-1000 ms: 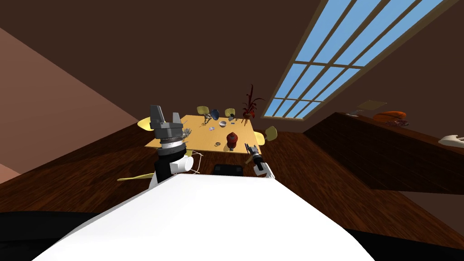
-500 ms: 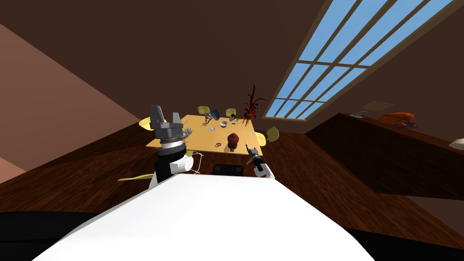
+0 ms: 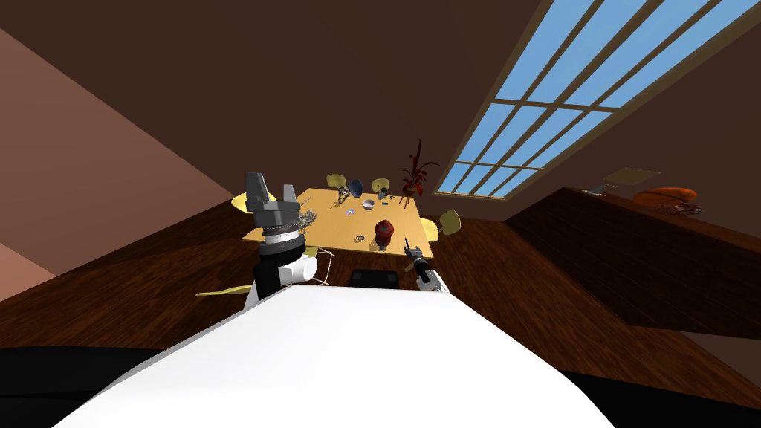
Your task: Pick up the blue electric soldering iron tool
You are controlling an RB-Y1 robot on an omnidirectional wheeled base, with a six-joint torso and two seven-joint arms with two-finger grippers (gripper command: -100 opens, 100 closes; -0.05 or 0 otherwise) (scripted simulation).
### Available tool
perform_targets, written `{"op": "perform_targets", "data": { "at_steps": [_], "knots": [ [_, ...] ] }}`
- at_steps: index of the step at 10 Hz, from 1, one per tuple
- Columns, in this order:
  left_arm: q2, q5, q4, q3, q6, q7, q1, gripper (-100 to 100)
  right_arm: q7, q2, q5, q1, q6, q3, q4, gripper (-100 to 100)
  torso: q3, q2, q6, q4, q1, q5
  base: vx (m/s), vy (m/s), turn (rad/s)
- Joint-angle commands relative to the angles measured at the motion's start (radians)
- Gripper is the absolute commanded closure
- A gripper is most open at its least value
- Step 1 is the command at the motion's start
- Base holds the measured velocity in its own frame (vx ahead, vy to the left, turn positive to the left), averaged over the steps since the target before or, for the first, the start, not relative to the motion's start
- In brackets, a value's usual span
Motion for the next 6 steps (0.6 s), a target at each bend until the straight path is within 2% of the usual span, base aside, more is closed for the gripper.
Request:
{"op": "perform_targets", "data": {
  "at_steps": [1,2,6],
  "knots": [
    [0.000,0.000,0.000,0.000,0.000,0.000,0.000,0,0.011,-0.004,0.007,-0.009,-0.003,-0.005,0.032,-100,0.000,0.000,0.000,0.000,0.000,0.000,0.023,0.011,0.016],
    [0.000,0.000,0.000,0.000,0.000,0.000,0.000,0,0.034,-0.014,0.031,-0.022,0.006,-0.003,0.082,-100,0.000,0.000,0.000,0.000,0.000,0.000,0.028,0.019,0.052],
    [0.000,0.000,0.000,0.000,0.000,0.000,0.000,0,0.062,-0.034,0.059,-0.037,0.017,0.000,0.144,-100,0.001,0.001,0.000,0.000,0.000,0.000,0.021,0.012,0.020]
  ]
}}
